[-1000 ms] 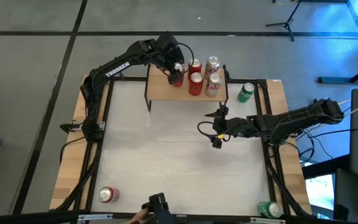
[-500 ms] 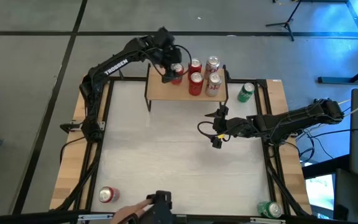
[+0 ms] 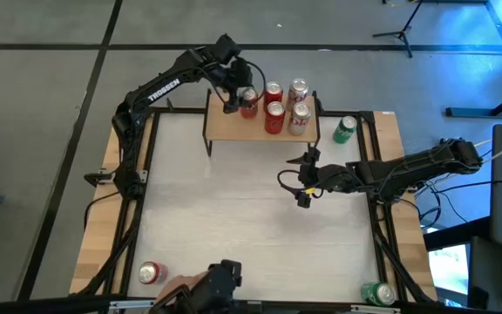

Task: Place canned beverage on shelf
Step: Put the right red soda can on the shelf

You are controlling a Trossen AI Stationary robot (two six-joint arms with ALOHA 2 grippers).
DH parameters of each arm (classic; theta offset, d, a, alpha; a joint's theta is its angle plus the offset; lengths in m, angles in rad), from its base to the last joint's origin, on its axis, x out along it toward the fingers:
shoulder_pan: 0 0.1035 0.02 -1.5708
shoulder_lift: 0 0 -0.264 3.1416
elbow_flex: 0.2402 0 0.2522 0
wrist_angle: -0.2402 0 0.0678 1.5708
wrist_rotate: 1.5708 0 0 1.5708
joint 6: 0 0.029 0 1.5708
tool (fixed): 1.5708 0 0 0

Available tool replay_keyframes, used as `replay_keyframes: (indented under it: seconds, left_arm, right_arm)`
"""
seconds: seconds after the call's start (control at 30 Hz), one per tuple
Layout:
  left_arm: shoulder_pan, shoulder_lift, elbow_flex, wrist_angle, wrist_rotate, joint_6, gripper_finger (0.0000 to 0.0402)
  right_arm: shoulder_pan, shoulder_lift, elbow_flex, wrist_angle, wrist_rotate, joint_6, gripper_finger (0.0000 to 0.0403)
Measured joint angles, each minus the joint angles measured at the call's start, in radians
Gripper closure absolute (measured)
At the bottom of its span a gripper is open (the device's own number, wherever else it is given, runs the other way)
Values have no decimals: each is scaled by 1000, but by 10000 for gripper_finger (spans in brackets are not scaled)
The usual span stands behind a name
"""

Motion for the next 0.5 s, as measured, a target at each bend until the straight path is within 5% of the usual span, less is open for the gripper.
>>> replay_keyframes:
  seconds: [0.5]
  left_arm:
    - [-6,12,0,61,-92,32,108]
  right_arm:
    - [0,10,0,4,0,-10,22]
